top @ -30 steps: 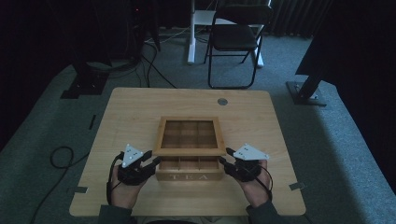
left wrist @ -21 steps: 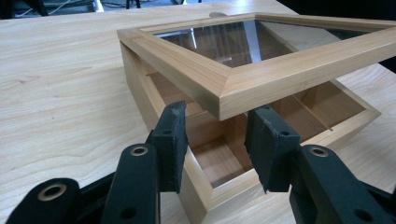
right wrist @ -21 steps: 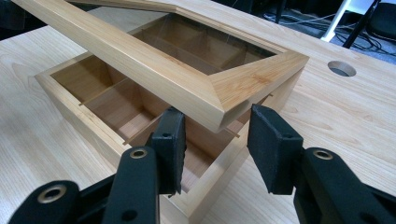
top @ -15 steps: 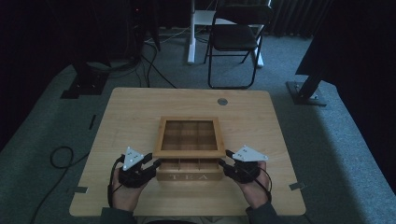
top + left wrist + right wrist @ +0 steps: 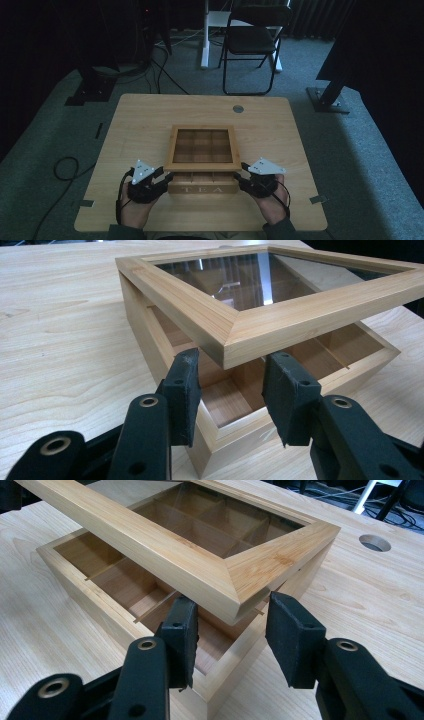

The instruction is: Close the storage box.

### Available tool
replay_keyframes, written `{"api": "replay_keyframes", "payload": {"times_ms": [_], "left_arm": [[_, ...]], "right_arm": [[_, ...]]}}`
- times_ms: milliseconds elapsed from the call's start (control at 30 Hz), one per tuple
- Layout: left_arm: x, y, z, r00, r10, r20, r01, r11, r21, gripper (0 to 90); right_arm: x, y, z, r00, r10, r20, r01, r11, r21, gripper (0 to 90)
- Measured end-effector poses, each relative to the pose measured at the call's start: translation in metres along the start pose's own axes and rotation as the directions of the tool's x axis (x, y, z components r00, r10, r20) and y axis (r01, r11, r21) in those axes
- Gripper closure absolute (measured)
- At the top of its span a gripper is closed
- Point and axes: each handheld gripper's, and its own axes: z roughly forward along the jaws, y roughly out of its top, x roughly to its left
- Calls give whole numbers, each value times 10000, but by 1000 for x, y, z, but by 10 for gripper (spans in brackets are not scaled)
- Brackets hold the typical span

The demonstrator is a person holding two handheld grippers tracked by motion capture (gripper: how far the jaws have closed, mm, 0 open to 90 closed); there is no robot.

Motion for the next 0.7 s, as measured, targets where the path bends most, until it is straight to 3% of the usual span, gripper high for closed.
{"api": "replay_keyframes", "payload": {"times_ms": [700], "left_arm": [[0,-12,5,10000,2,-3,-2,9992,405,579]], "right_arm": [[4,-15,4,9998,168,-113,-165,9996,239,556]]}}
